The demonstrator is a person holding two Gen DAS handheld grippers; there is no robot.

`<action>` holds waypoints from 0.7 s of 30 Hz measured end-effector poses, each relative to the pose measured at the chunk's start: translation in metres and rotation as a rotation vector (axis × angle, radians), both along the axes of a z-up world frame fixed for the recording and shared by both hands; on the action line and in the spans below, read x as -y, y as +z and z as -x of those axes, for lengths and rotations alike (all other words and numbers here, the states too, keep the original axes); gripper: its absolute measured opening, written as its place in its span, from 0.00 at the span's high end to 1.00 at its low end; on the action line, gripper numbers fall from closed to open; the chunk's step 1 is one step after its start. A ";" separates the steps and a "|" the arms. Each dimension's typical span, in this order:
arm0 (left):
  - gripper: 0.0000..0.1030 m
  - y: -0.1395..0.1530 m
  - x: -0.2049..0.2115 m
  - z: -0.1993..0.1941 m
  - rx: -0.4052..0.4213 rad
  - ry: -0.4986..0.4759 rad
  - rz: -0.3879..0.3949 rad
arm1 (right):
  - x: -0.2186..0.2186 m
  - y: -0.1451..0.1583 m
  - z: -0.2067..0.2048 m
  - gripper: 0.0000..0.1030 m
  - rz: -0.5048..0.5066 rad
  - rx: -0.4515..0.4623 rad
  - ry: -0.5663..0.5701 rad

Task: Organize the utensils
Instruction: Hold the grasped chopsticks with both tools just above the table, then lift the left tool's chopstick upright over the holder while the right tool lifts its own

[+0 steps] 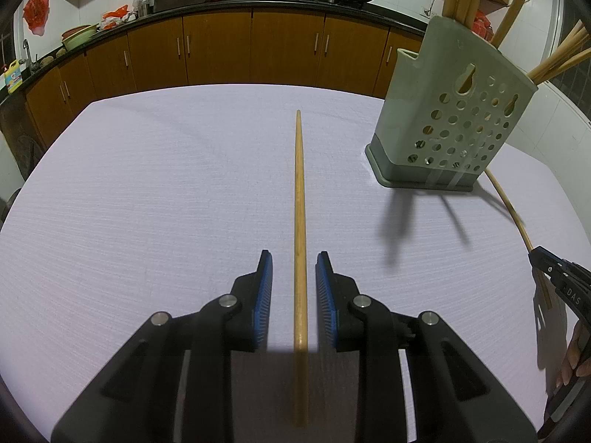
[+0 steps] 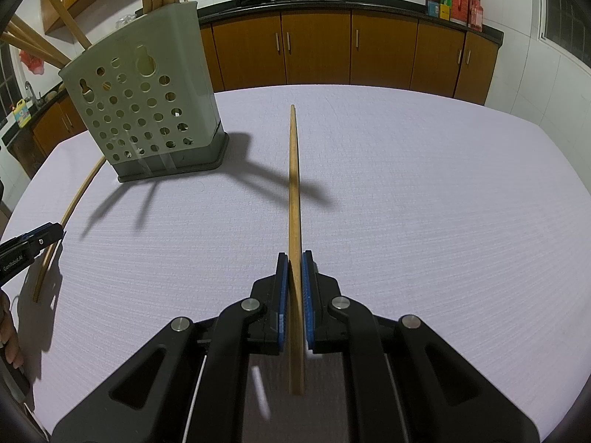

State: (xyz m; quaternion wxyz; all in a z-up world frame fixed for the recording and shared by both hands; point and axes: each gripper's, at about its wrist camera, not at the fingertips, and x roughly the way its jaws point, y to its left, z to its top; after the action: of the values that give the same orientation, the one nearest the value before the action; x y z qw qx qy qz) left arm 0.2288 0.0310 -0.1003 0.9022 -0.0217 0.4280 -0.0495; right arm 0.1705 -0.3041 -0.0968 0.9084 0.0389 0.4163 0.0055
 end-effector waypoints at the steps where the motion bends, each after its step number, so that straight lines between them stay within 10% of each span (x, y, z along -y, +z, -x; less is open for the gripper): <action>1: 0.75 0.000 0.000 0.000 0.000 0.000 0.000 | 0.000 0.000 0.000 0.92 -0.001 0.000 0.000; 21: 0.92 0.011 0.001 0.025 0.038 -0.027 -0.029 | -0.001 0.015 0.012 0.92 0.008 0.091 0.008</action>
State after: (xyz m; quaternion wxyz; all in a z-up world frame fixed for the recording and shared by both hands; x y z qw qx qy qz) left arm 0.2041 0.0303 -0.0894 0.9096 -0.0019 0.4117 -0.0556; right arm 0.1590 -0.3031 -0.0820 0.9265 0.0335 0.3747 0.0094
